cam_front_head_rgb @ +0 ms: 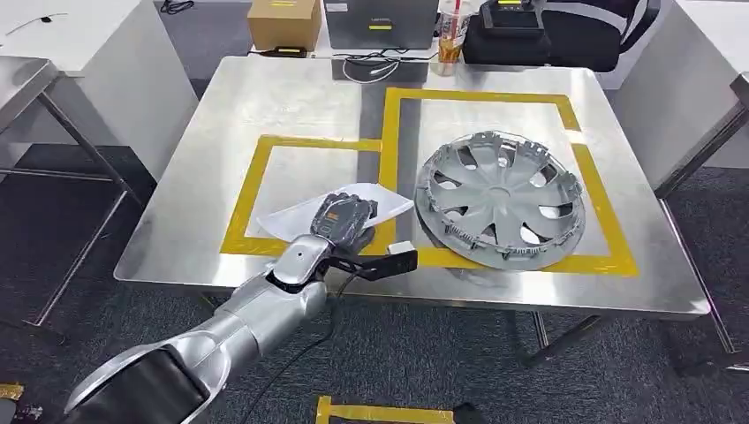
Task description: Take the parts from the cabinet and place them on the table.
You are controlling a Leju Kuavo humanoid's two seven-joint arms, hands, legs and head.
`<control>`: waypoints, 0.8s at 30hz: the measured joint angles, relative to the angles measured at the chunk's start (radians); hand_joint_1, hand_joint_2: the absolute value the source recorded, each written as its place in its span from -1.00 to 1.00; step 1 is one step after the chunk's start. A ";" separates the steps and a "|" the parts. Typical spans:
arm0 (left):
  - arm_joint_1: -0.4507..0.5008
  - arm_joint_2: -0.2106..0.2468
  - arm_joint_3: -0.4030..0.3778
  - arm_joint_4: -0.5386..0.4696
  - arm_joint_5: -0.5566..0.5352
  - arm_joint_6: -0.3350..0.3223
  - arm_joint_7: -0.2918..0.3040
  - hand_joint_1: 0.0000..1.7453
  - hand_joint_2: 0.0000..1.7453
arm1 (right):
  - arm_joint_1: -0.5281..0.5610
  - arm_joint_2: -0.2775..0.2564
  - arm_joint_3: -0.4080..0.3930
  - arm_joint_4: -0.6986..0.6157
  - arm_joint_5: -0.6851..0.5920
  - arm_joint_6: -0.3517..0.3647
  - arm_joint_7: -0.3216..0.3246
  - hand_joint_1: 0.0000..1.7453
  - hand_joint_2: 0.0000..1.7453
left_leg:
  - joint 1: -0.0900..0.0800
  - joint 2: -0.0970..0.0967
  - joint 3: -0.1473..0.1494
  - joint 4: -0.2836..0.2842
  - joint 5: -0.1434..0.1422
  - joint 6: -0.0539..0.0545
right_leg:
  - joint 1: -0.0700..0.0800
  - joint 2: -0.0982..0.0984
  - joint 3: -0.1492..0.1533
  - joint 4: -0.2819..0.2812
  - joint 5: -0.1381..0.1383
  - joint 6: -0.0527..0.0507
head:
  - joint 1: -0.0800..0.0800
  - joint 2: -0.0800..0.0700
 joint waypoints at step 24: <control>-0.070 0.020 0.080 0.074 -0.053 -0.010 0.063 1.00 1.00 | -0.010 0.004 -0.028 0.000 0.034 0.019 0.007 -1.00 -1.00 | 0.013 0.005 0.013 -0.026 0.012 0.005 | 0.006 0.005 -0.041 0.085 -0.051 -0.034 | -0.004 0.000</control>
